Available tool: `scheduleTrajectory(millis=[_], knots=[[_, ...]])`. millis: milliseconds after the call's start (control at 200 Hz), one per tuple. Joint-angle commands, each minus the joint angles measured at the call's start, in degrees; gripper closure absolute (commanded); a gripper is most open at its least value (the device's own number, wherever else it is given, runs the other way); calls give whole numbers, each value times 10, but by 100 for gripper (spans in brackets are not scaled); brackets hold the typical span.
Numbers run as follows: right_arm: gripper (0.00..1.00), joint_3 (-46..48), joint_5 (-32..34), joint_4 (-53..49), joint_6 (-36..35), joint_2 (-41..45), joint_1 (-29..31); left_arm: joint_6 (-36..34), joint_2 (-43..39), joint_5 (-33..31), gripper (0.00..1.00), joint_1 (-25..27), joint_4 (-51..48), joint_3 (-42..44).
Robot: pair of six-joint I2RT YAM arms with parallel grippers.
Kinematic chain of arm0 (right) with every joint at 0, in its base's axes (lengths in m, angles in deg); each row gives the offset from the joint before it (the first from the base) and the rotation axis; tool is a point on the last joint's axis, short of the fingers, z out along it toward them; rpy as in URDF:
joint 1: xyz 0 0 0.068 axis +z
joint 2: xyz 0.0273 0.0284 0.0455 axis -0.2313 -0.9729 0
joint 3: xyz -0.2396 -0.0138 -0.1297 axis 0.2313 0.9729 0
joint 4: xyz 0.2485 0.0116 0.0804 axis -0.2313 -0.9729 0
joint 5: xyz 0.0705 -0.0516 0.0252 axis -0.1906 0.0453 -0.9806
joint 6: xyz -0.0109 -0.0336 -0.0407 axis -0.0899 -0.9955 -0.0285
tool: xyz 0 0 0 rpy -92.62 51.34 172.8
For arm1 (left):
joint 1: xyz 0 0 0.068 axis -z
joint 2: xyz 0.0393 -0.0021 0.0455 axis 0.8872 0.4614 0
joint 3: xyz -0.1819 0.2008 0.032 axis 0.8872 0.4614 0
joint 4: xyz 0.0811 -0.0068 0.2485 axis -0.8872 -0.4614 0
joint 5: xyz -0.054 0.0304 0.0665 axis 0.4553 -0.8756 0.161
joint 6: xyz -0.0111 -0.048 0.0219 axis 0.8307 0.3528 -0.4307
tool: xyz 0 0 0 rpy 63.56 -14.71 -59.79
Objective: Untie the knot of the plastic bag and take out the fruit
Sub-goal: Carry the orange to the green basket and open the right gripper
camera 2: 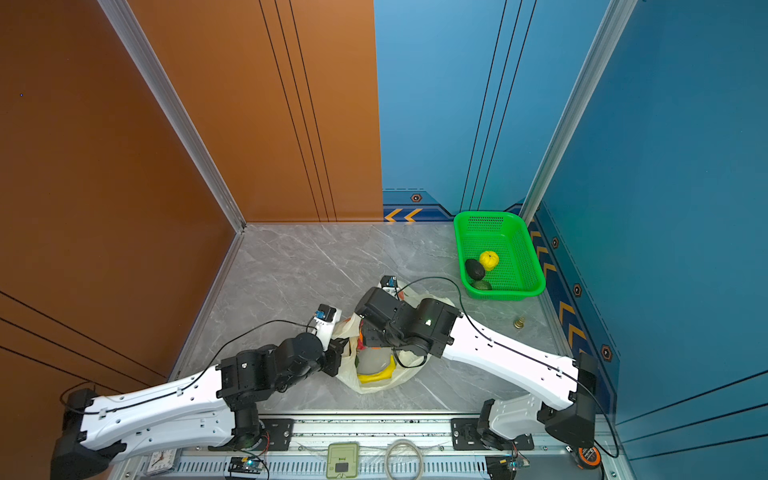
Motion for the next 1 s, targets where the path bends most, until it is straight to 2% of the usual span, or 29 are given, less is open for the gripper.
scheduleTrajectory(millis=[0,125,295,441,621,806,996], knots=[[63,-46,13,-46,-37,18,-31,-7,-9,-14,100,6,-10,0],[63,-92,-10,-54,-77,20,-95,-8,-8,-12,100,6,-9,0],[63,-126,-48,-55,-128,28,-218,-10,-8,-11,100,6,-10,-1],[63,-124,-88,-50,-176,28,-359,-10,-13,-13,100,6,-15,-1],[63,-81,-150,5,-207,15,-528,-11,-16,-13,100,5,-23,-3],[64,-53,-163,61,-238,-44,-649,-12,-11,-9,100,4,-24,-6],[64,-60,-156,102,-264,-144,-727,-12,0,-5,100,2,-21,-14]])
